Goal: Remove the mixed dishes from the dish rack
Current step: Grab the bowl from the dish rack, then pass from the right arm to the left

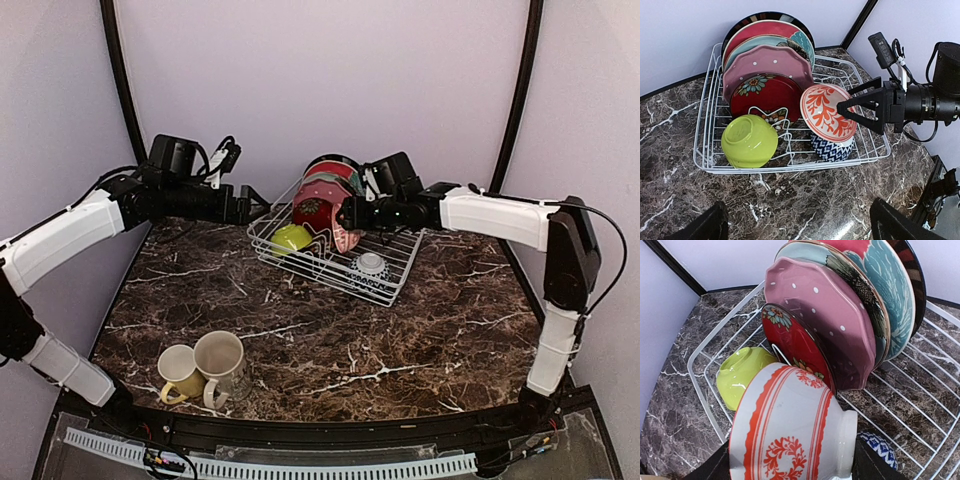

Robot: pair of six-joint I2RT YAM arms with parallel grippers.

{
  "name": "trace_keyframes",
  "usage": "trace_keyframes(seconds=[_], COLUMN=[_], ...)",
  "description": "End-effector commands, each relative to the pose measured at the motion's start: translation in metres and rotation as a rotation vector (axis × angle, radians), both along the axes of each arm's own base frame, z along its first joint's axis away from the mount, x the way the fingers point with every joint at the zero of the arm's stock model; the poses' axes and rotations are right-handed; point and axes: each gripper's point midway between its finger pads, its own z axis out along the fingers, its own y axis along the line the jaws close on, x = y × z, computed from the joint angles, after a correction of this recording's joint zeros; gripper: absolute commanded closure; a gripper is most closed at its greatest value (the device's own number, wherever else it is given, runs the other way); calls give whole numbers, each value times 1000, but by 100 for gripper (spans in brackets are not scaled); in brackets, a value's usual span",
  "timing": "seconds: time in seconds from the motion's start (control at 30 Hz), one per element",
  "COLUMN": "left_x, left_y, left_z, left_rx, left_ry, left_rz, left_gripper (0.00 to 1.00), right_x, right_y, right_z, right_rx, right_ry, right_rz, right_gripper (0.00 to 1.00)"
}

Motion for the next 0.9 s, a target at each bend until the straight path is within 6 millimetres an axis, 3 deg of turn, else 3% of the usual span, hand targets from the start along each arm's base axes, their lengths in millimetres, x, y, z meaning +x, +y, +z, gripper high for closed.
trace_keyframes(seconds=[0.0,0.07,0.17,0.3,0.5,0.57,0.87], left_x=[-3,-6,-22,-32,-23,-22,-12], left_y=[-3,-8,-37,-63,-64,-65,-59], left_z=[1,1,6,-3,-28,-33,-56], left_rx=[-23,-41,-151,-298,-301,-305,-237], left_ry=[17,22,74,209,291,309,342], left_rz=[-25,-56,-231,-343,-285,-281,-213], left_gripper=[2,3,4,13,14,19,55], right_x=[-26,-38,-51,-71,-89,-93,-106], right_y=[18,16,13,25,46,53,69], right_z=[60,72,84,100,110,110,107], right_rx=[248,284,358,514,674,700,726], right_ry=[-49,-59,-45,-25,35,49,78], right_rz=[142,175,215,319,437,467,518], right_gripper=[93,93,93,93,93,93,94])
